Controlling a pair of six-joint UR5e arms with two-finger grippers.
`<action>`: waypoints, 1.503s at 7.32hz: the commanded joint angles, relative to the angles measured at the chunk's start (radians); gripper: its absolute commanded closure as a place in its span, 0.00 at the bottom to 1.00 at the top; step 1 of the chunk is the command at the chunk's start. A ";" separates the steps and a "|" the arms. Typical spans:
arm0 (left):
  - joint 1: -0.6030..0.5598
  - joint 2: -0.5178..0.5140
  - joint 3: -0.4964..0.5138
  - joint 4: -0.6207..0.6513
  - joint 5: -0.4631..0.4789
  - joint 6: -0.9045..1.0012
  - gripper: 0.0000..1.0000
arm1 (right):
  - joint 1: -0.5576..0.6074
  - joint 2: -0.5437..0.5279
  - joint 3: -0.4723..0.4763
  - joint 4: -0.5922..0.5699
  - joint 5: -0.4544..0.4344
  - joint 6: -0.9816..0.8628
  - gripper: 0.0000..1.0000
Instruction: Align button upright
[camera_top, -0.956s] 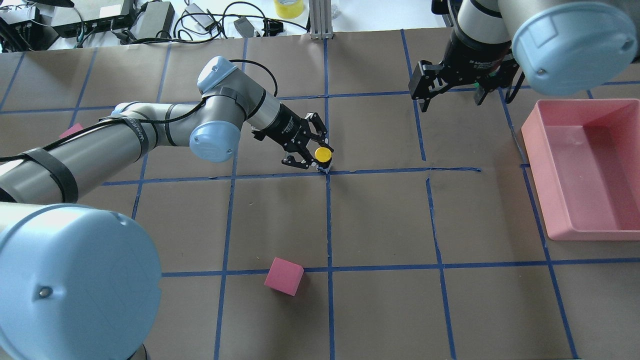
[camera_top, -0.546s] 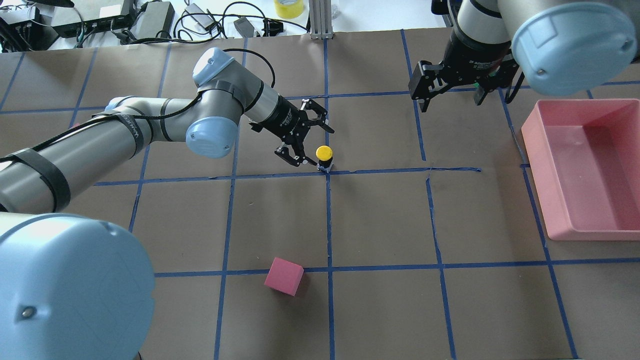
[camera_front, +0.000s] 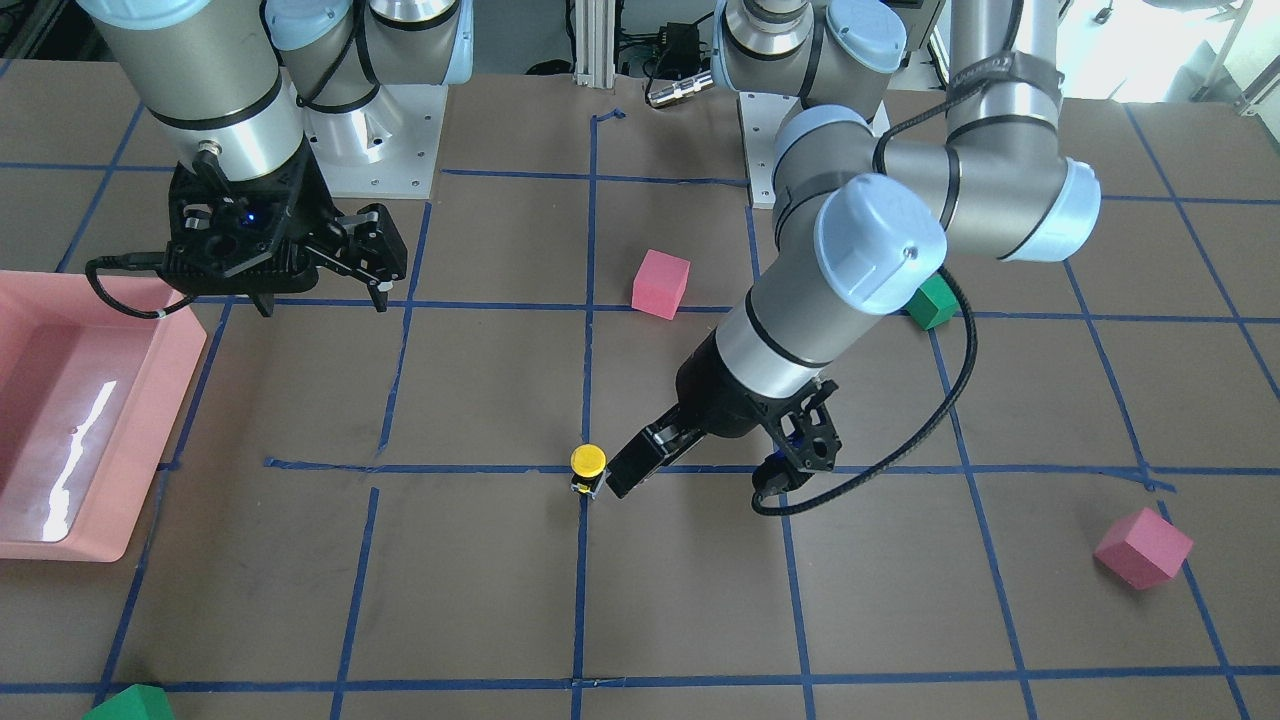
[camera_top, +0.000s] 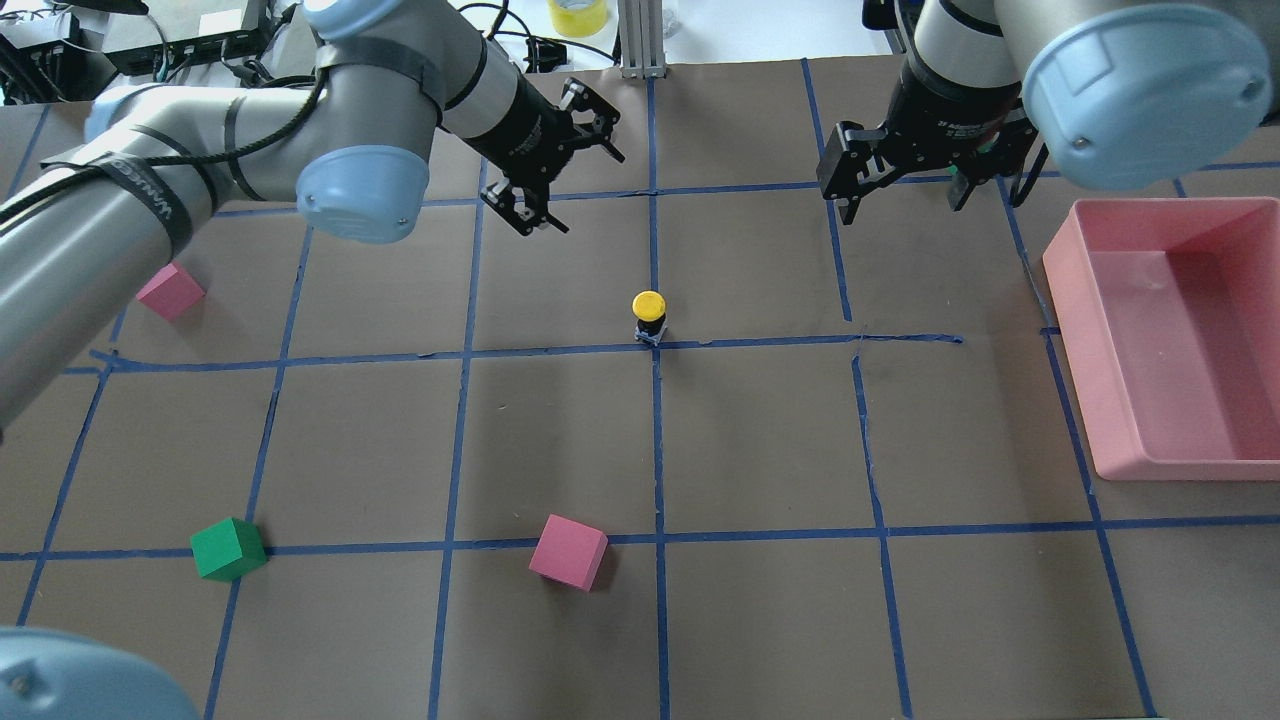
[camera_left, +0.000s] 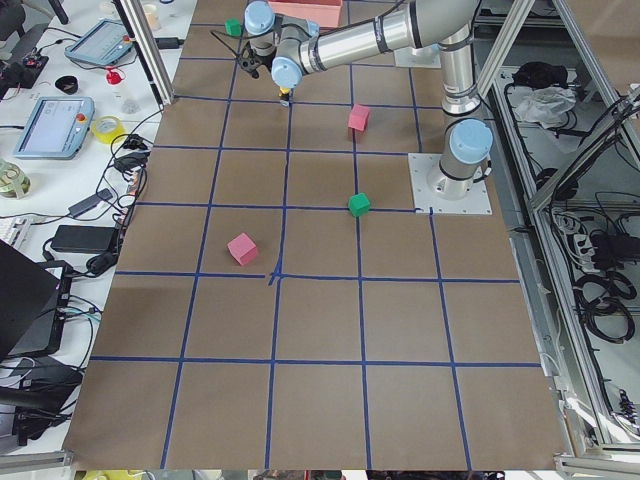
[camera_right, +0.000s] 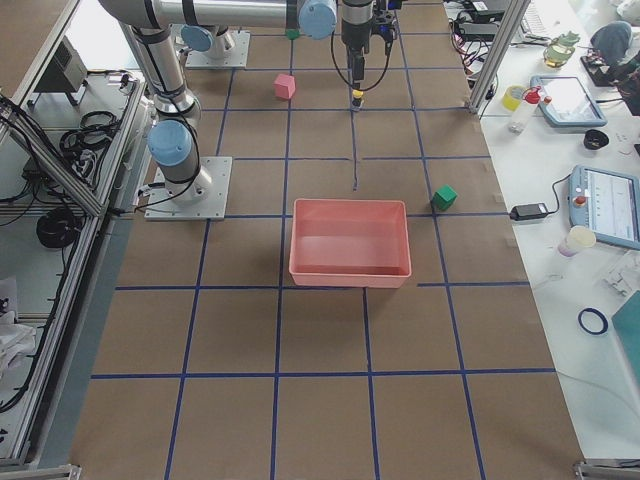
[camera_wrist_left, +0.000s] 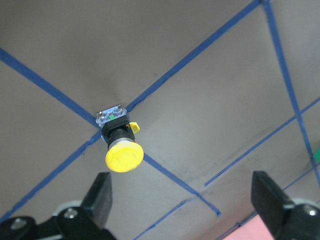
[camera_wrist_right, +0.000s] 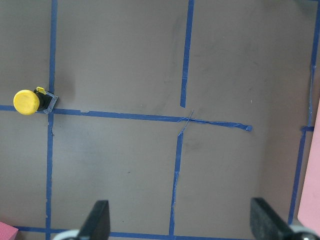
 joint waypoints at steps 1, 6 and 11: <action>0.016 0.125 0.007 -0.038 0.127 0.269 0.01 | 0.000 0.000 0.000 -0.003 0.000 0.001 0.00; 0.155 0.243 0.065 -0.437 0.289 0.921 0.00 | 0.000 0.003 0.001 -0.006 0.000 0.001 0.00; 0.154 0.253 0.097 -0.650 0.327 0.945 0.00 | 0.000 0.008 0.003 -0.006 0.000 0.001 0.00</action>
